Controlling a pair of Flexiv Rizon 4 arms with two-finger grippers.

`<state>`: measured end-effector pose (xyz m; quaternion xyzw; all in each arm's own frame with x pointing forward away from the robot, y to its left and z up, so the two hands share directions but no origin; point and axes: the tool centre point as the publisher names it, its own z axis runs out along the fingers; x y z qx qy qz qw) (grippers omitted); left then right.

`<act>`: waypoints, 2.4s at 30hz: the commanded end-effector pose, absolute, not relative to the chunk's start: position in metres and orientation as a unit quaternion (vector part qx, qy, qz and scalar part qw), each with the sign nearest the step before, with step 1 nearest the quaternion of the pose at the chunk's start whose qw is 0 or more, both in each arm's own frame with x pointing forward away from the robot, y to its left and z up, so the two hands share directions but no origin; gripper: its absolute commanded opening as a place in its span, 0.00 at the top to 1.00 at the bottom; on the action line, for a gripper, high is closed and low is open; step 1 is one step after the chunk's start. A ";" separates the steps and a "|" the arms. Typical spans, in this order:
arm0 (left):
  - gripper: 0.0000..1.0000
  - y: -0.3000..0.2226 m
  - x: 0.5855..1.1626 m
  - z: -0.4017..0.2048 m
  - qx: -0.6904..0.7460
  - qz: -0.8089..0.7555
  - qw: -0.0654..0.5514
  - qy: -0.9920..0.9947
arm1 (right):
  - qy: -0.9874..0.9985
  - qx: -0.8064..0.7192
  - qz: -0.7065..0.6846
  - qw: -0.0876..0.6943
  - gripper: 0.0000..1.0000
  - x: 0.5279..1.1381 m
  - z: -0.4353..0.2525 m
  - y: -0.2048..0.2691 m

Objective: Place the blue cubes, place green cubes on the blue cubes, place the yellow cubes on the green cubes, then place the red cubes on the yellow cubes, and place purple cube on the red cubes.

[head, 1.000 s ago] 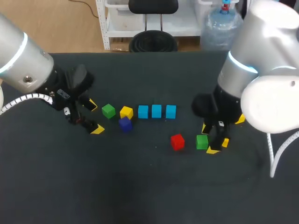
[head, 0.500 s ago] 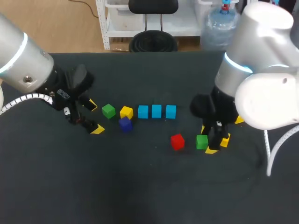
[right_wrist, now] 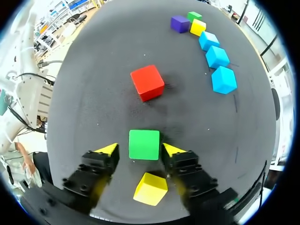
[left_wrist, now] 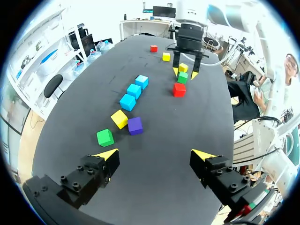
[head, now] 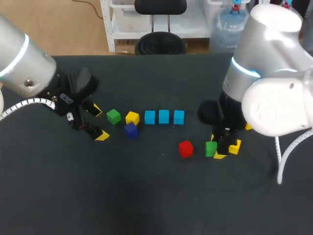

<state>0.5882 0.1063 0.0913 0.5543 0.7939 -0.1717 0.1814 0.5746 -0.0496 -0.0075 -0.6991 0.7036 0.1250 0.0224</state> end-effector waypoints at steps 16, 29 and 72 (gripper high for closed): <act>0.00 0.107 0.589 0.091 0.555 -0.173 0.181 0.793 | 0.703 -0.700 0.121 0.047 1.00 0.588 0.005 -0.046; 0.00 0.107 0.589 0.091 0.555 -0.173 0.181 0.793 | 0.715 -0.688 0.108 0.066 1.00 0.630 0.036 -0.039; 0.00 0.107 0.589 0.091 0.555 -0.173 0.181 0.793 | 0.691 -0.713 0.077 0.093 1.00 0.695 0.034 0.037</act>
